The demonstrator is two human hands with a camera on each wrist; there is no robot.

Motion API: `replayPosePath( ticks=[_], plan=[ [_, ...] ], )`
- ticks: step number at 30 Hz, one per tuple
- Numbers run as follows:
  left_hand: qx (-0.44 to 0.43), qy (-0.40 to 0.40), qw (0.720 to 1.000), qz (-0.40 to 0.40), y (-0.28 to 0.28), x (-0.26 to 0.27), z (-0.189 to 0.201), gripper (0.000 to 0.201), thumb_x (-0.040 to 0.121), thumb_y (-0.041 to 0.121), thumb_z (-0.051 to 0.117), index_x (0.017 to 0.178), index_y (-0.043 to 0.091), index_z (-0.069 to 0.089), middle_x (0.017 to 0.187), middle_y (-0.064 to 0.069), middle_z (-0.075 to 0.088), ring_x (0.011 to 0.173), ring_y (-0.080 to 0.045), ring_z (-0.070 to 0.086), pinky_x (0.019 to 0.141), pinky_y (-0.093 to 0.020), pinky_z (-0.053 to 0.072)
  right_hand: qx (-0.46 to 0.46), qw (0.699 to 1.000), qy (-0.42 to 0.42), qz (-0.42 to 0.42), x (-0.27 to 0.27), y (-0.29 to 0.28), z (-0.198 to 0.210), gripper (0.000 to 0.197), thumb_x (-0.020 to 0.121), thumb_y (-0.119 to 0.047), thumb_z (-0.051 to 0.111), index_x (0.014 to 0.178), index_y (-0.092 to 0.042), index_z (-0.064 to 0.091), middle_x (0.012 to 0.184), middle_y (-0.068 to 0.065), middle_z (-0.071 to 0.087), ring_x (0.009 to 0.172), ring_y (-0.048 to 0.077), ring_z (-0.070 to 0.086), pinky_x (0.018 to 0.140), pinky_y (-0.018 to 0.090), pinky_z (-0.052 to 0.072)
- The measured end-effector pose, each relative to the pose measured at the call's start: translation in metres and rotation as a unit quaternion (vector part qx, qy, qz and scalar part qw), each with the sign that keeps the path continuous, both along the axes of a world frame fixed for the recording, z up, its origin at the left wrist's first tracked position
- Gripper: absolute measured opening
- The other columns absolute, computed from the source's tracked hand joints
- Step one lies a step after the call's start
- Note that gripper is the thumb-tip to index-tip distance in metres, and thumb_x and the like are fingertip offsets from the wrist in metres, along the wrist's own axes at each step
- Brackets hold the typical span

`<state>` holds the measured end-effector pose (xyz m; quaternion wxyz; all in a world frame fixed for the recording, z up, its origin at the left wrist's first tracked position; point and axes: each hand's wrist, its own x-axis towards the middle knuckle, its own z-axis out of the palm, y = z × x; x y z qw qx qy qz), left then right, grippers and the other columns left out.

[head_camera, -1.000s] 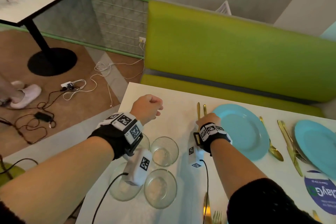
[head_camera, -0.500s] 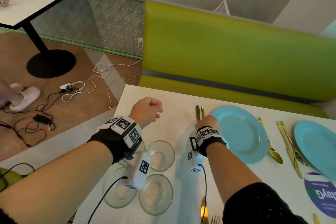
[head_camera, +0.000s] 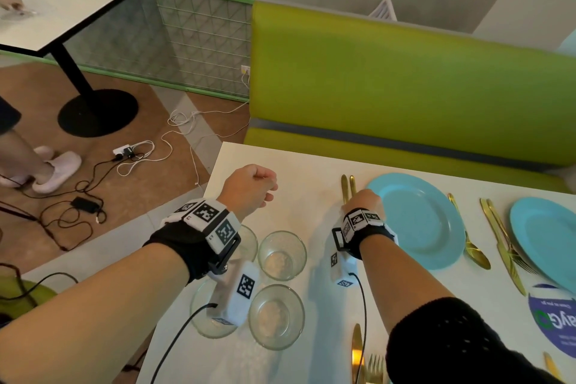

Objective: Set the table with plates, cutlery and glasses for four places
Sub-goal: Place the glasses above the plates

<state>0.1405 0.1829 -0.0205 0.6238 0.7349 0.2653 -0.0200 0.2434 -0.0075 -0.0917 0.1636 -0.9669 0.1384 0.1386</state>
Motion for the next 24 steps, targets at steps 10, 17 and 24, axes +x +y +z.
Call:
replayPosePath(
  ticks=[10,17,24],
  plan=[
    [0.074,0.021,0.991,0.108,0.018,-0.060,0.002,0.018,0.090,0.016,0.055,0.107,0.016,0.057,0.110,-0.010,0.065,0.102,-0.029,0.062,0.095,-0.041,0.049,0.105,0.990,-0.020,0.089,-0.074,-0.010,0.059,0.033,0.088,-0.036,0.061,0.102,-0.009,0.072,0.103,0.008,0.071,0.099,0.023,0.065,0.090,0.033,0.052],
    [0.179,0.123,0.973,0.073,0.045,-0.141,-0.012,0.028,0.091,-0.004,0.042,0.114,0.002,0.057,0.115,-0.020,0.060,0.123,-0.037,0.049,0.099,-0.037,0.040,0.137,0.985,0.062,0.090,-0.173,-0.030,0.043,0.036,0.082,-0.022,0.071,0.116,-0.015,0.064,0.113,0.005,0.067,0.088,0.016,0.060,0.093,0.029,0.052],
    [0.059,0.186,0.969,-0.154,0.036,-0.184,-0.072,0.098,0.055,0.013,0.083,0.139,0.015,0.034,0.137,-0.006,0.045,0.121,-0.029,0.050,0.097,-0.039,0.048,0.154,0.974,0.108,0.126,-0.238,-0.023,0.021,0.086,0.069,-0.027,0.082,0.141,-0.024,0.035,0.134,0.000,0.053,0.124,0.019,0.049,0.105,0.030,0.040]
  ],
)
